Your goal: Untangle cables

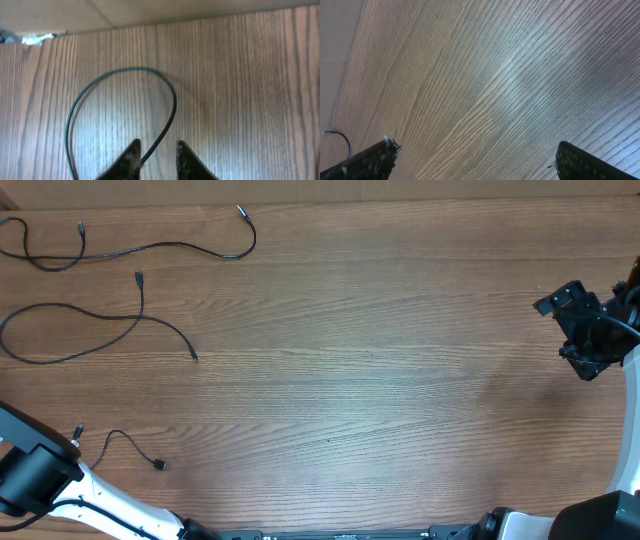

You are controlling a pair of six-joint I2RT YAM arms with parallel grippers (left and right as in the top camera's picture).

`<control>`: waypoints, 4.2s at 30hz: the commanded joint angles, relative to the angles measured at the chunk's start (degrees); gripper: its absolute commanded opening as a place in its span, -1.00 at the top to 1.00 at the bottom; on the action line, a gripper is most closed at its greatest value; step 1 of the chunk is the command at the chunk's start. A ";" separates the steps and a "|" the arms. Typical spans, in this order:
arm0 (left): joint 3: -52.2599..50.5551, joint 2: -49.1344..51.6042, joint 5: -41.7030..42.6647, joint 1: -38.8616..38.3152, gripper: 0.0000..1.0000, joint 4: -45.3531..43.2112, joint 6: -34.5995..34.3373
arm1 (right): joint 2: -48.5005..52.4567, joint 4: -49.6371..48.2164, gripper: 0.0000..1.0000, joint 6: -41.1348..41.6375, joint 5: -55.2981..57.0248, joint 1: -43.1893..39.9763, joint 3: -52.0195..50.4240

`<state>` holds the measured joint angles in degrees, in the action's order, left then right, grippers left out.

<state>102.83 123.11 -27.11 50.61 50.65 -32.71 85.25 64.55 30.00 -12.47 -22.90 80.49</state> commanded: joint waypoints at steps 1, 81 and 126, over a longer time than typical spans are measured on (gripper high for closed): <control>0.31 -5.86 0.15 0.04 0.20 1.53 -2.01 | -0.26 -0.17 -1.00 -0.07 0.44 -0.22 0.52; -4.42 -10.82 56.46 1.75 -0.63 -0.33 18.97 | -0.26 -0.17 -1.00 -0.07 0.44 -0.22 0.52; -4.68 -58.80 26.47 -62.23 -0.99 24.20 17.09 | -40.15 9.20 -1.00 -9.49 -5.53 4.09 -6.43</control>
<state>97.91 63.99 0.67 -11.55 73.28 -15.29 54.39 74.17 21.45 -20.67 -19.20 77.62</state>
